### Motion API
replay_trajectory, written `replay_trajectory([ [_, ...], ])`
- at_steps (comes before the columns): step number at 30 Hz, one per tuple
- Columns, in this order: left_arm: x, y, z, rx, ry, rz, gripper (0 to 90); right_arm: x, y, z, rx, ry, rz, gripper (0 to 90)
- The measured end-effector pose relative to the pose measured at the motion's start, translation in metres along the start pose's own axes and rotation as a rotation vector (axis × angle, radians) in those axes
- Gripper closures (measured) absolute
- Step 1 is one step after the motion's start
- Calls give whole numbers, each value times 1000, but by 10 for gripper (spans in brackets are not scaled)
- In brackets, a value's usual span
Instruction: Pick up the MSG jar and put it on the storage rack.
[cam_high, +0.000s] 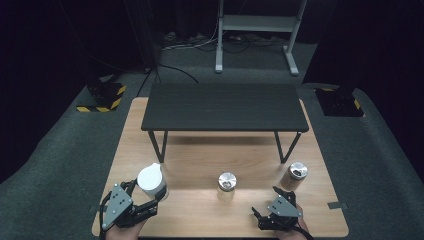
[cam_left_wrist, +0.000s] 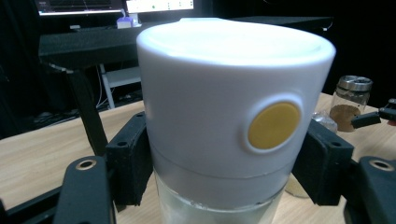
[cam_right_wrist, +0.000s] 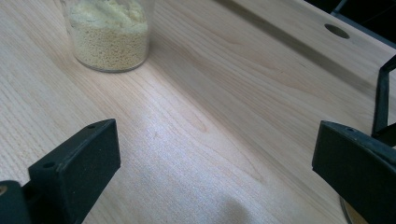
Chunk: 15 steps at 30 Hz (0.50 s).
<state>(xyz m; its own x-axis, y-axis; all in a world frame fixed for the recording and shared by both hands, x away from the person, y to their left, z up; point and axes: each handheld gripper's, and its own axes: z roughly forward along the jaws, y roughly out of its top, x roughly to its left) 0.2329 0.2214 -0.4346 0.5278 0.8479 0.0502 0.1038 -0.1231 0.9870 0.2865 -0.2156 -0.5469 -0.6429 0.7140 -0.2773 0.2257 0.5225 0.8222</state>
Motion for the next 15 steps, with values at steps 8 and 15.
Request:
replay_trajectory([
  [8, -2, 16, 6, -9, -1, 18, 304, 0, 0, 0, 0, 2, 4, 0],
  [15, -3, 26, 10, -20, -6, 25, 303, 0, 0, 0, -1, 3, 6, 0],
])
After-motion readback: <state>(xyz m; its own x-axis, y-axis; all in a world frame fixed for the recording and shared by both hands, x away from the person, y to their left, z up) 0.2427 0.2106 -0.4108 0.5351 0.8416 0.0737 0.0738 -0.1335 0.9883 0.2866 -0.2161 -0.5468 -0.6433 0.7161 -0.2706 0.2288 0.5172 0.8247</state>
